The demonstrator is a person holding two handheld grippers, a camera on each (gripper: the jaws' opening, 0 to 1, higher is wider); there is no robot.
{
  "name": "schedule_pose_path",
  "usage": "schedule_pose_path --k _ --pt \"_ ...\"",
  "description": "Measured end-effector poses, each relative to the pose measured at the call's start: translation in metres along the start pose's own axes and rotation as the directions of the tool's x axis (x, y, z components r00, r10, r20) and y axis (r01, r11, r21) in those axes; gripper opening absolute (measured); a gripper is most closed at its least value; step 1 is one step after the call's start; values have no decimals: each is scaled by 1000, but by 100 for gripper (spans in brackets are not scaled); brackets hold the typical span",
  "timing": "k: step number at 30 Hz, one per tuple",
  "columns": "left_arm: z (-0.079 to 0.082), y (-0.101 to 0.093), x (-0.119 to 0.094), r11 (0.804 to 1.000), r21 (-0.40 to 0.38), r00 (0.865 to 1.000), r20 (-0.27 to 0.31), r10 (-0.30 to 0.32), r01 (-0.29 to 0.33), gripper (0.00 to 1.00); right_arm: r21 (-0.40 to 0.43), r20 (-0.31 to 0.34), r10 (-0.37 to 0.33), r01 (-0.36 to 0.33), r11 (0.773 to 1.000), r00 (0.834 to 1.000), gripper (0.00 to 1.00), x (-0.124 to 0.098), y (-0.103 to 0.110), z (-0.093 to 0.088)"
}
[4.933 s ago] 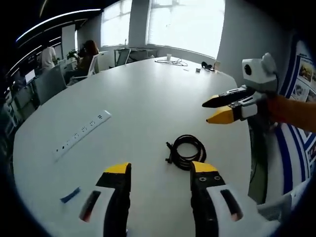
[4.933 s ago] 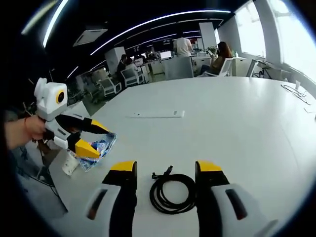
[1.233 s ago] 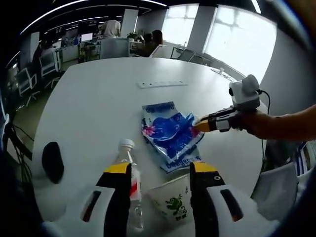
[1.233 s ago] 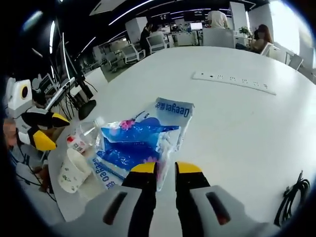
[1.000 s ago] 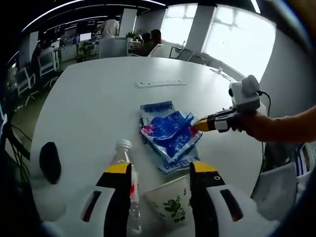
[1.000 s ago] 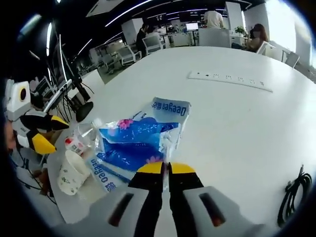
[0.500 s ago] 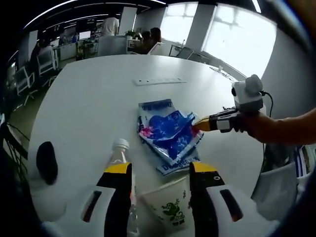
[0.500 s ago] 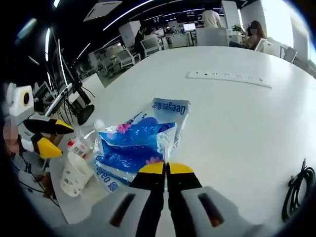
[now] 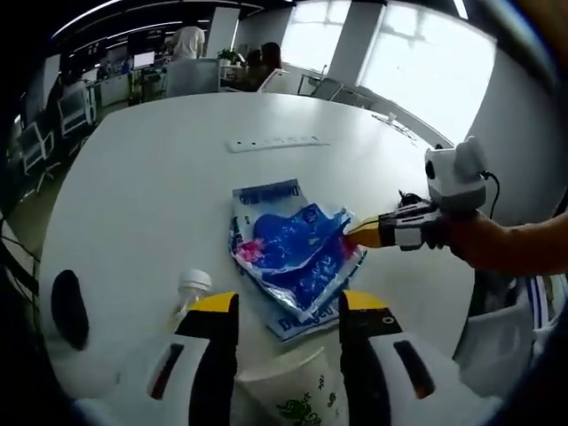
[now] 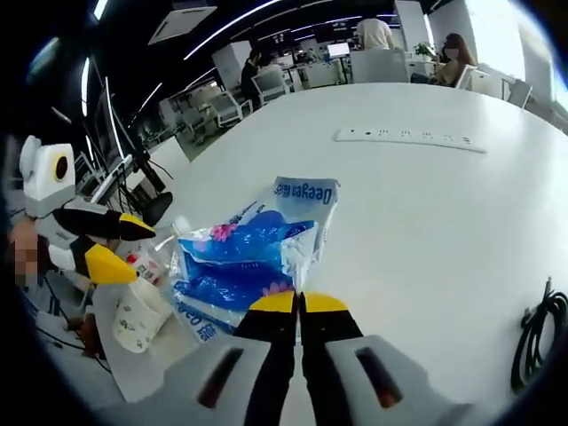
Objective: Arrange the tabletop items into an orderly group along one side of the table until the central work area is clear of visible clutter.
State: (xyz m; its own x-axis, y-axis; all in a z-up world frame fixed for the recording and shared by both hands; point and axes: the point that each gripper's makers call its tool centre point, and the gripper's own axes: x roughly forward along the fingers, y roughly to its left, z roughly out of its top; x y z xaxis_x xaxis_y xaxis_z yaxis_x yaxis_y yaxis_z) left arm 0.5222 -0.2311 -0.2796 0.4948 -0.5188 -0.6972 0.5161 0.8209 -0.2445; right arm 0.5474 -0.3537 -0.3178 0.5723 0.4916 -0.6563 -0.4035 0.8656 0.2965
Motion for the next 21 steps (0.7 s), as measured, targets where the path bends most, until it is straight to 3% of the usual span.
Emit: schedule_pose_path --k 9,11,15,19,21 --pt "-4 3 20 1000 -25 998 -55 10 -11 37 12 5 5 -5 1000 1000 0 1 -3 -1" --pt "-11 5 25 999 -30 995 -94 19 -22 33 15 7 6 -6 1000 1000 0 2 -4 -1" --pt "-15 8 32 999 -45 994 -105 25 -30 26 21 9 10 -11 1000 1000 0 2 -3 -1" --pt "-17 10 34 998 -42 993 -111 36 -41 11 25 11 15 -16 1000 1000 0 2 -3 -1" --pt "-16 9 34 998 -45 994 -107 35 -40 9 24 11 16 -16 1000 1000 0 2 -4 -2"
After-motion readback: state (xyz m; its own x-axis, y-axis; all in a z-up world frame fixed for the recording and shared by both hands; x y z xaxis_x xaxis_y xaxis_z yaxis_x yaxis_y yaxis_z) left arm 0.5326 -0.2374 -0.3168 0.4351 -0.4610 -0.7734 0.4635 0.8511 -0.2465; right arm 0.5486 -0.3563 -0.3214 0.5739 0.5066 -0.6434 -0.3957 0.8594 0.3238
